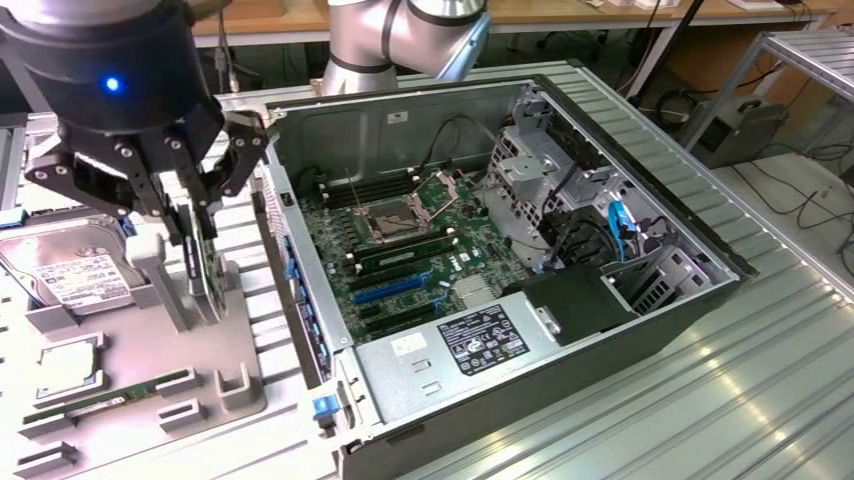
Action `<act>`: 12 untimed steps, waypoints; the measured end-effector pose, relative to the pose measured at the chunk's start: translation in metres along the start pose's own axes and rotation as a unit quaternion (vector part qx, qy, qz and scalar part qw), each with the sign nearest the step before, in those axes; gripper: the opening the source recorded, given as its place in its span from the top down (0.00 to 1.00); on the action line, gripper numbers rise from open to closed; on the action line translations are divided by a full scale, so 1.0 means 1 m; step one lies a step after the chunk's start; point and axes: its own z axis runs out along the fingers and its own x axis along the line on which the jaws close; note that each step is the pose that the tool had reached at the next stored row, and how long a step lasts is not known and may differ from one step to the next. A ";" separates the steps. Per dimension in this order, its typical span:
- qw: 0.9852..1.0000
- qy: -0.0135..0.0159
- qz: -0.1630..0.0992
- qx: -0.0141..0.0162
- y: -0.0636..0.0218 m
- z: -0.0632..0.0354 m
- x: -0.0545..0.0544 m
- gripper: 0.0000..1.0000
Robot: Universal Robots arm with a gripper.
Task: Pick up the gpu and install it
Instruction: 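Pick up the gpu and move the gpu toward the slot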
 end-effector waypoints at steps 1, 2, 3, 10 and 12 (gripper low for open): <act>1.000 0.000 0.000 0.000 -0.0005 -0.0038 -0.002 0.74; 1.000 0.001 -0.001 0.000 -0.0012 -0.0096 -0.005 0.74; 1.000 0.001 -0.001 0.000 -0.0016 -0.0131 -0.008 0.74; 1.000 0.010 -0.001 -0.001 -0.0035 -0.0465 -0.039 0.74; 1.000 0.014 -0.001 -0.001 -0.0033 -0.0513 -0.050 0.74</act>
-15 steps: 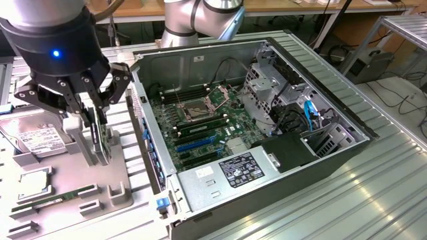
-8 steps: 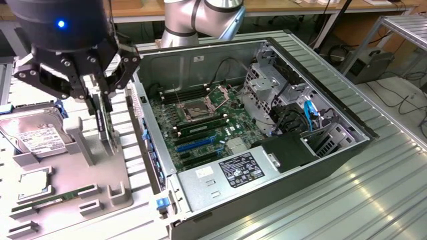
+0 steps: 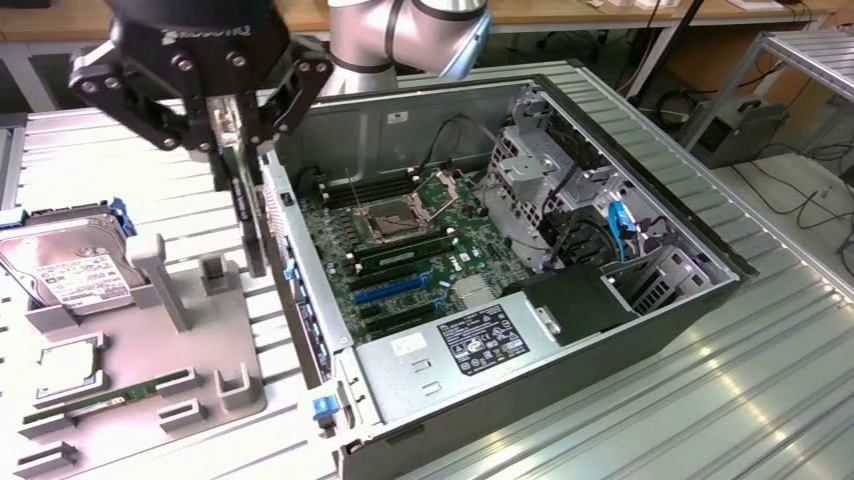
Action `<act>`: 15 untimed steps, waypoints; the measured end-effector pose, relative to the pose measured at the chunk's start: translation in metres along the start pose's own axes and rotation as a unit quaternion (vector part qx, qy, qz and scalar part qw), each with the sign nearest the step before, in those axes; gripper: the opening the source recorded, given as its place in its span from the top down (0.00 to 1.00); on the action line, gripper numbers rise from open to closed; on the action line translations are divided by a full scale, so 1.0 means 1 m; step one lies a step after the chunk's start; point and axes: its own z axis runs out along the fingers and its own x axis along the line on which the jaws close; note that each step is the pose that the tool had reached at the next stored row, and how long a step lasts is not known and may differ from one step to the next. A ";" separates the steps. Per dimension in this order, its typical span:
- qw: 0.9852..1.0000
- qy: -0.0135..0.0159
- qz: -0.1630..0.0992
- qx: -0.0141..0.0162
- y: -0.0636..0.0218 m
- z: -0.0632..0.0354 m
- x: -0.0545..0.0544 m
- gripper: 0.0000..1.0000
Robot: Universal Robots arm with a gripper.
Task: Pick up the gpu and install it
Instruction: 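Pick up the gpu and move the gpu toward the slot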
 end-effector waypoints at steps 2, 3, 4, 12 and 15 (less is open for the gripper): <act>1.000 0.003 0.000 0.000 0.0001 -0.0027 -0.009 0.74; 1.000 0.005 0.000 0.000 0.0002 -0.0035 -0.013 0.74; 1.000 0.006 0.000 0.000 0.0003 -0.0038 -0.018 0.74; 1.000 0.012 0.001 0.000 0.0007 -0.0027 -0.059 0.74; 1.000 0.012 0.001 0.000 0.0008 0.0018 -0.078 0.74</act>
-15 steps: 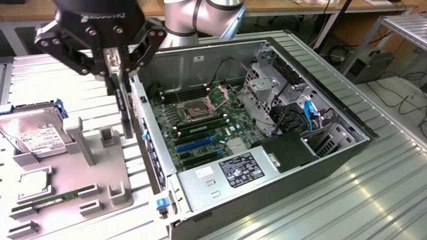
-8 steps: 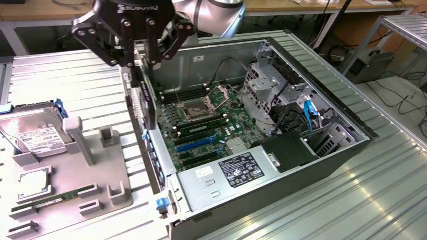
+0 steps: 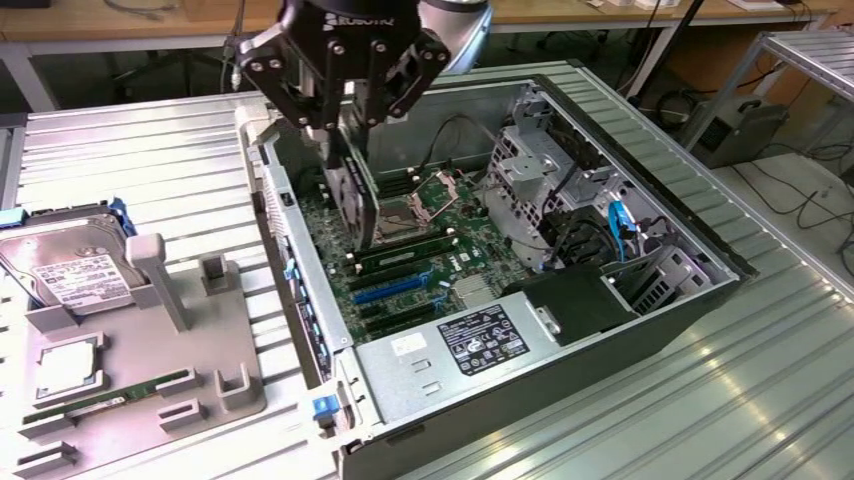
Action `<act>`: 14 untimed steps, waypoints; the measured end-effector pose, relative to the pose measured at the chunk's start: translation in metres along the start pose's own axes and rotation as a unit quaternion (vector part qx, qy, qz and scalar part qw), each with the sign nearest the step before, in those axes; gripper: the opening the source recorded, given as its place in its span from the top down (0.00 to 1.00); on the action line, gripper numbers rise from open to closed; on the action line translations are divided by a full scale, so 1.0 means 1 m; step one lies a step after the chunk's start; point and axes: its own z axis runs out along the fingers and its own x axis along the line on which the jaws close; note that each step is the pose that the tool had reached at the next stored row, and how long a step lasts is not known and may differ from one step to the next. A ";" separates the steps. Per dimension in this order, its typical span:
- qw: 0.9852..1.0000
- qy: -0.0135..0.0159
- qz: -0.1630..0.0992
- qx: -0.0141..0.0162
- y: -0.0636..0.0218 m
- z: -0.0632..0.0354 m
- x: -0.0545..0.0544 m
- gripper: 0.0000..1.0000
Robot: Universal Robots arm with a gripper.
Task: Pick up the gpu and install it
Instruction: 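Pick up the gpu and move the gpu toward the slot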
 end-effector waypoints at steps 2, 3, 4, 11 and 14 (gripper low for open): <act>1.000 0.000 0.000 0.001 0.0004 0.0037 -0.010 0.74; 1.000 0.000 0.000 0.001 0.0008 0.0056 -0.015 0.74; 1.000 0.000 0.000 0.002 0.0012 0.0073 -0.019 0.74; 1.000 0.000 0.000 0.007 0.0065 0.0214 -0.056 0.74; 1.000 0.000 0.000 0.008 0.0107 0.0267 -0.070 0.74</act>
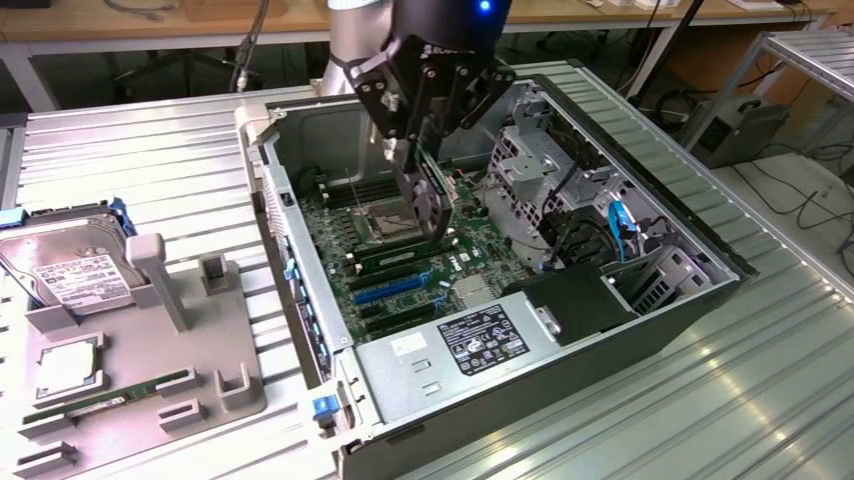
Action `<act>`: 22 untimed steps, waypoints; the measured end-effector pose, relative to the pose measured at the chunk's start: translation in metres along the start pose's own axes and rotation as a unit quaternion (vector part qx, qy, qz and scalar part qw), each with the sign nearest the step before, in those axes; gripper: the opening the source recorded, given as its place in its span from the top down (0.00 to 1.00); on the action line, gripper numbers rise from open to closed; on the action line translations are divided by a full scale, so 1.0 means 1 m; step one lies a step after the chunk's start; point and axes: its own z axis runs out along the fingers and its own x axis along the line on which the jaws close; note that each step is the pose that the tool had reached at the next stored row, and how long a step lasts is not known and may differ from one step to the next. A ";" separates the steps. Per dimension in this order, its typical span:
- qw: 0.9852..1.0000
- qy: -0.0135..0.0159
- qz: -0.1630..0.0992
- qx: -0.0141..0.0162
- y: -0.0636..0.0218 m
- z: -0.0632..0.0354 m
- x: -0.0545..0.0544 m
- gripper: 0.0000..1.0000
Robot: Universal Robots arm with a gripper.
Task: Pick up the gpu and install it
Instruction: 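Pick up the gpu and move the gpu toward the slot, then insert the gpu into the slot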
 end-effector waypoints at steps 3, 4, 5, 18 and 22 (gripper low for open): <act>1.000 0.000 0.000 0.000 0.0051 0.0055 -0.014 0.74; 1.000 0.000 0.000 0.000 0.0062 0.0074 -0.019 0.74; 1.000 0.000 0.000 0.000 0.0066 0.0090 -0.023 0.74; 1.000 0.000 0.000 0.000 0.0068 0.0220 -0.049 0.74; 1.000 0.000 0.000 0.000 0.0068 0.0220 -0.049 0.74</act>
